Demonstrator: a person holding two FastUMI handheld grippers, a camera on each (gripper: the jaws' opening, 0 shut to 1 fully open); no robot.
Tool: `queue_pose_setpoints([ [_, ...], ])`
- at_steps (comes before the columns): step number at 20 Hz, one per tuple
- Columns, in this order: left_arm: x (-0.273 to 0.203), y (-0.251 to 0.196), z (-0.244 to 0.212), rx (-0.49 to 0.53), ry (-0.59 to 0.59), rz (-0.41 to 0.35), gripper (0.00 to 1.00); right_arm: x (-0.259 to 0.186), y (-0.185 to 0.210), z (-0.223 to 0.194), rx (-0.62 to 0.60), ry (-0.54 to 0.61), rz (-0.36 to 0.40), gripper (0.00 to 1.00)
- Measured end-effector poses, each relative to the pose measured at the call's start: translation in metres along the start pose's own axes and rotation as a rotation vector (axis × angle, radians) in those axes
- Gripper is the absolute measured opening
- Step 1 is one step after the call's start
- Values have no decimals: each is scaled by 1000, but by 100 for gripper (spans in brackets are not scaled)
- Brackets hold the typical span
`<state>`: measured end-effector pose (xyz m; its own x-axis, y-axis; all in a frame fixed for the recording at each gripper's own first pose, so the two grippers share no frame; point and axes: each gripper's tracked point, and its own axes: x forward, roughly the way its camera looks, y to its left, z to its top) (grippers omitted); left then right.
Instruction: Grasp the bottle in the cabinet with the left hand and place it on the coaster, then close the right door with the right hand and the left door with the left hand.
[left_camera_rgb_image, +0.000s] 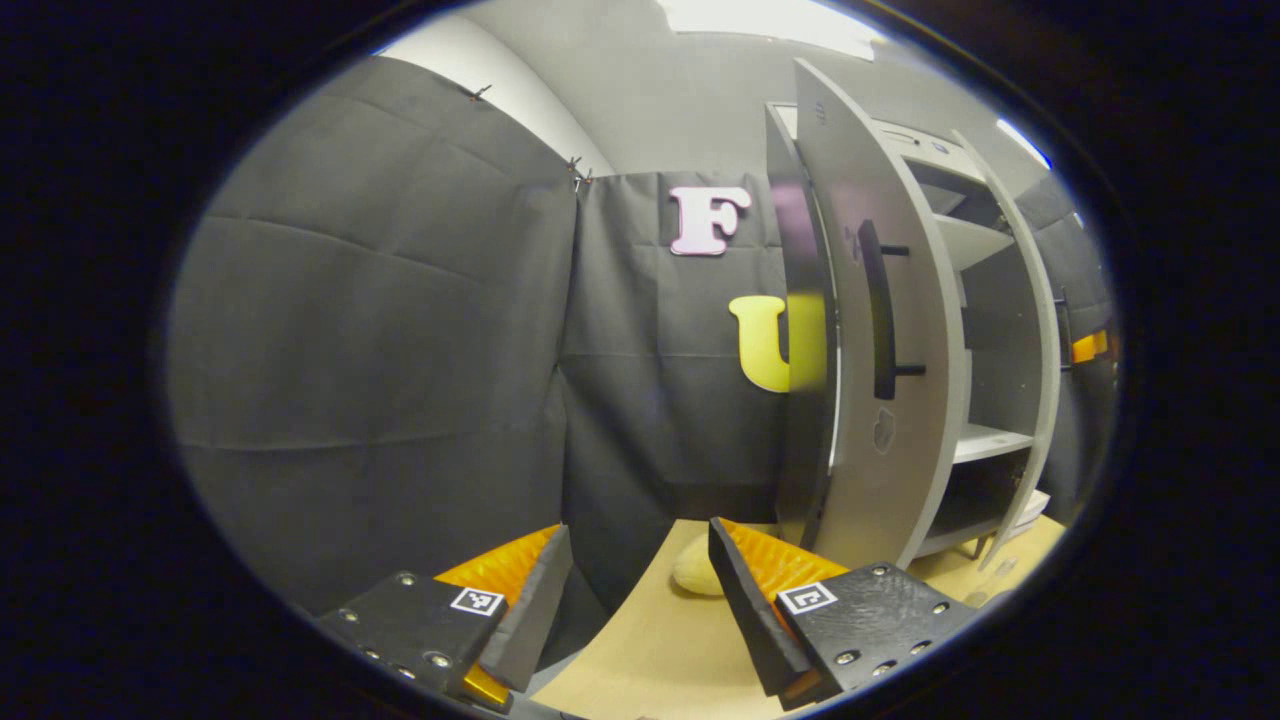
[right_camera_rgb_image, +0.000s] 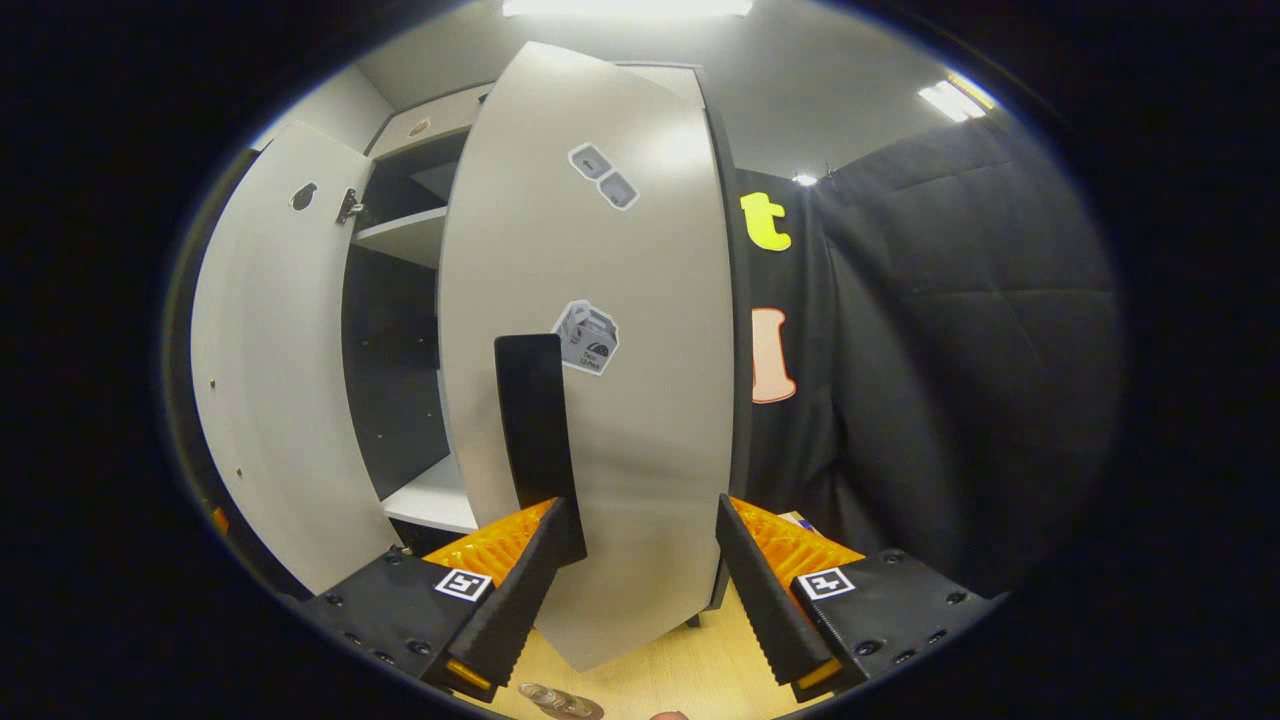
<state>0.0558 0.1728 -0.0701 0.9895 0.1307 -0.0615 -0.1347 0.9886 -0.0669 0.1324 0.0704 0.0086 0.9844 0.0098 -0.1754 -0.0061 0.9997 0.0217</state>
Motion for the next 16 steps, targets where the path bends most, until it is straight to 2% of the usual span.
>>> queue_pose_setpoints([
  [8, 1, -12, 6, -7, 16, -35, 84, -1, -3, -10, -2, 2, 8, 95],
  [16, 36, -43, 68, -35, -6, -108, 84, -16, -28, -33, -5, 36, -24, 96],
])
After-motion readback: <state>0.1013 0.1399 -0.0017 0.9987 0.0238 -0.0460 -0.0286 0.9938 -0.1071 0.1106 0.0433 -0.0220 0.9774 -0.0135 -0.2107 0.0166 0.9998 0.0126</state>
